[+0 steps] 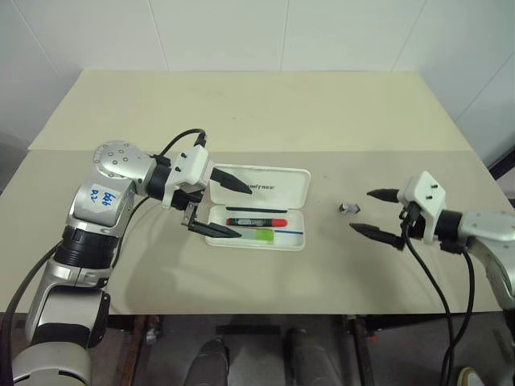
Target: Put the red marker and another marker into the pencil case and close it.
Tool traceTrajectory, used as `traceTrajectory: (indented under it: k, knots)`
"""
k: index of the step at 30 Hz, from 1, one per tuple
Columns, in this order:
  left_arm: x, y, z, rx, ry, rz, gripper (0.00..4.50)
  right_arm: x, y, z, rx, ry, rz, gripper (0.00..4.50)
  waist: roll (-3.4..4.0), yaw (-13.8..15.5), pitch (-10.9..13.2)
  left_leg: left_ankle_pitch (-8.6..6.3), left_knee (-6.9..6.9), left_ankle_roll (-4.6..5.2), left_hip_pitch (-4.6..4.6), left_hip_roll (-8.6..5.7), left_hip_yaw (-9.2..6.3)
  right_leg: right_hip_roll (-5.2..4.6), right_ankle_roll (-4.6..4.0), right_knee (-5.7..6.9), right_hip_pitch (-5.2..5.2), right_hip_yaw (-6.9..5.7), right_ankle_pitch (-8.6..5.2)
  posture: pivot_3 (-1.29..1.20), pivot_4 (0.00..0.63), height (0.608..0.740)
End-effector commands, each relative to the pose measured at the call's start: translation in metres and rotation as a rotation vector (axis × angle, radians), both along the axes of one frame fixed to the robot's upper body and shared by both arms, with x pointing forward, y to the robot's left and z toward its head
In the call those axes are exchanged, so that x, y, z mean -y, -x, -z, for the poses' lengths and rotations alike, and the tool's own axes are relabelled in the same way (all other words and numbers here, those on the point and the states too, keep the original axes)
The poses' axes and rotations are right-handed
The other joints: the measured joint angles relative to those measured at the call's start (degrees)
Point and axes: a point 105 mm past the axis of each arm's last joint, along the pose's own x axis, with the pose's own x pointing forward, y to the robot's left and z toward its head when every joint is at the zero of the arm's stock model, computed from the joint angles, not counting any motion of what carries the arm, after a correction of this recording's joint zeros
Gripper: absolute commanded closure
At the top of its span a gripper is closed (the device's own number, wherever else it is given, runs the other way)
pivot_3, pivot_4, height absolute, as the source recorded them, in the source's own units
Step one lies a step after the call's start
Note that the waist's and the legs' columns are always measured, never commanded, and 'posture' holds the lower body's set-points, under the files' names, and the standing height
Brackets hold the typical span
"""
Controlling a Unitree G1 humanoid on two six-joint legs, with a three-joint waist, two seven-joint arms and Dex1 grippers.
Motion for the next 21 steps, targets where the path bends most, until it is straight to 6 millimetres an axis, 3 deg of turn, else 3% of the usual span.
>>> traceTrajectory:
  k: [1,14,17,21]
  knots:
    - [0.006,0.005,-0.008,0.042,0.034,0.026,0.05,0.005,-0.01,0.007,-0.011,0.07,-0.044,0.0,0.0,0.04,0.0,0.0,-0.04,0.0,0.0,0.0,0.0,0.0,0.01,-0.02,0.0,0.0,0.01,0.0,0.15,0.74]
    - [0.005,0.007,-0.007,0.058,0.069,-0.02,0.05,0.011,-0.044,0.029,-0.087,0.136,-0.084,0.0,0.03,-0.32,0.02,0.01,-0.28,-0.02,-0.03,0.0,0.07,-0.05,0.04,-0.08,-0.13,0.0,0.02,0.0,0.15,0.74]
    - [0.004,0.007,-0.007,0.064,0.07,-0.03,0.0,0.011,-0.047,0.033,-0.104,0.143,-0.092,0.59,0.03,-0.66,0.02,0.04,-0.24,-0.07,-0.03,0.0,0.07,-0.04,0.05,-0.02,-0.12,0.0,0.03,0.0,0.15,0.74]
    - [0.004,0.006,-0.008,0.071,0.073,-0.038,0.0,0.003,-0.051,0.03,-0.096,0.123,-0.117,2.0,0.03,-1.14,0.02,0.05,-0.12,-0.08,-0.01,-0.01,0.06,-0.04,0.08,0.09,-0.08,0.0,0.05,0.0,0.15,0.74]
